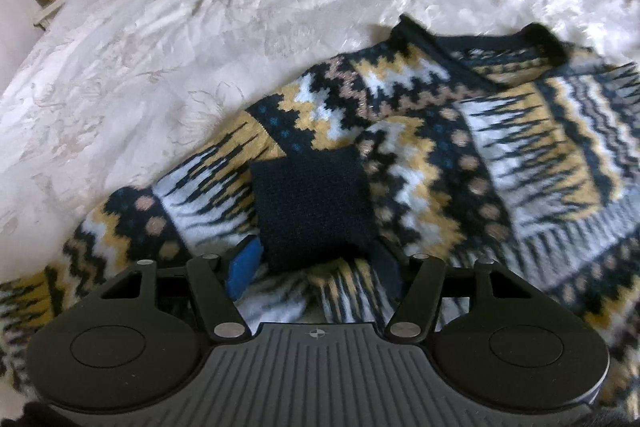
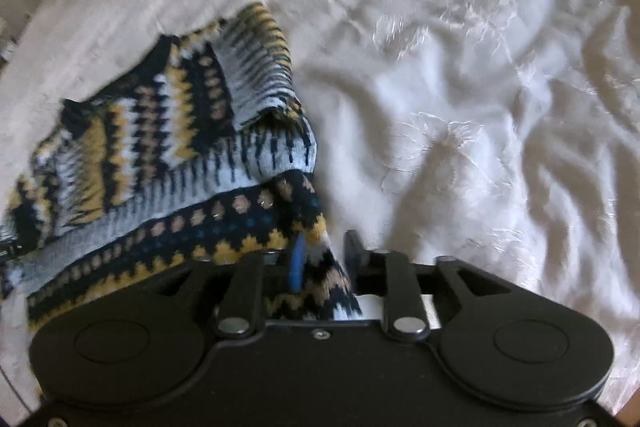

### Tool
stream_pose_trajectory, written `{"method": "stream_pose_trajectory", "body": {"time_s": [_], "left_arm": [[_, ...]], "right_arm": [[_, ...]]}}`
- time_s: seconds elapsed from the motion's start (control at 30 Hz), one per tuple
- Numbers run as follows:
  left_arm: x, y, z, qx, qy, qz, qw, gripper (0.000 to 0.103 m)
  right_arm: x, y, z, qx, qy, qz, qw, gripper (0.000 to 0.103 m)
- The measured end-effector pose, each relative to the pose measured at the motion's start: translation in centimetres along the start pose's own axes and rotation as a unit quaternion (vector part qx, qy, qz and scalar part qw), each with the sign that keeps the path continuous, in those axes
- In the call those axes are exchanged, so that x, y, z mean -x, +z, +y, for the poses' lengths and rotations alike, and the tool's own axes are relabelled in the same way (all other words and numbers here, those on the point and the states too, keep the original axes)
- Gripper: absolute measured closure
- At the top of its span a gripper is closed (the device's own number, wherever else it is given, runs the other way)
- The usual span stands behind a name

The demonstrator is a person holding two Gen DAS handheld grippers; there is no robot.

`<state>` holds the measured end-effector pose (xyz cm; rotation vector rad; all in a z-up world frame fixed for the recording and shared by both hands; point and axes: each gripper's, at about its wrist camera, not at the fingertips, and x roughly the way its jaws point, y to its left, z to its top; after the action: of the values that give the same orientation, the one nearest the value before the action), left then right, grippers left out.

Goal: Fold small clothes
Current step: 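Open the right tool to release the sleeve and withdraw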

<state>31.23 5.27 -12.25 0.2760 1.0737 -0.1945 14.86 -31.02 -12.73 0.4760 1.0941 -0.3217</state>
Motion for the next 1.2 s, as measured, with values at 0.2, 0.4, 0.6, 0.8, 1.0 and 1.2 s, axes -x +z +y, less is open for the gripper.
{"method": "stream_pose_trajectory", "body": {"time_s": [0.2, 0.4, 0.6, 0.8, 1.0, 1.2], "left_arm": [[6.2, -4.3, -2.2, 0.013, -0.008, -0.033, 0.9994, 0.043], [10.6, -9.1, -5.6, 0.023, -0.015, -0.036, 0.999, 0.043], [13.1, -12.2, -7.9, 0.049, 0.002, -0.029, 0.9984, 0.043], [15.1, -13.8, -9.5, 0.059, 0.041, -0.038, 0.9967, 0.043], [16.1, -14.9, -9.6, 0.093, 0.065, -0.036, 0.9929, 0.043], [16.4, -15.6, -6.5, 0.167, 0.049, -0.031, 0.9842, 0.043]], "right_arm": [[2.9, -4.2, -2.2, 0.026, 0.05, 0.04, 0.998, 0.053], [3.5, -9.8, -3.5, 0.058, 0.085, 0.099, 0.99, 0.05], [3.5, -13.2, -3.5, 0.088, 0.1, 0.128, 0.983, 0.047], [2.9, -14.8, -3.4, 0.114, 0.115, 0.154, 0.975, 0.086], [3.5, -15.6, -4.1, 0.142, 0.098, 0.171, 0.97, 0.092], [5.5, -14.6, -4.1, 0.165, 0.108, 0.134, 0.971, 0.061]]}}
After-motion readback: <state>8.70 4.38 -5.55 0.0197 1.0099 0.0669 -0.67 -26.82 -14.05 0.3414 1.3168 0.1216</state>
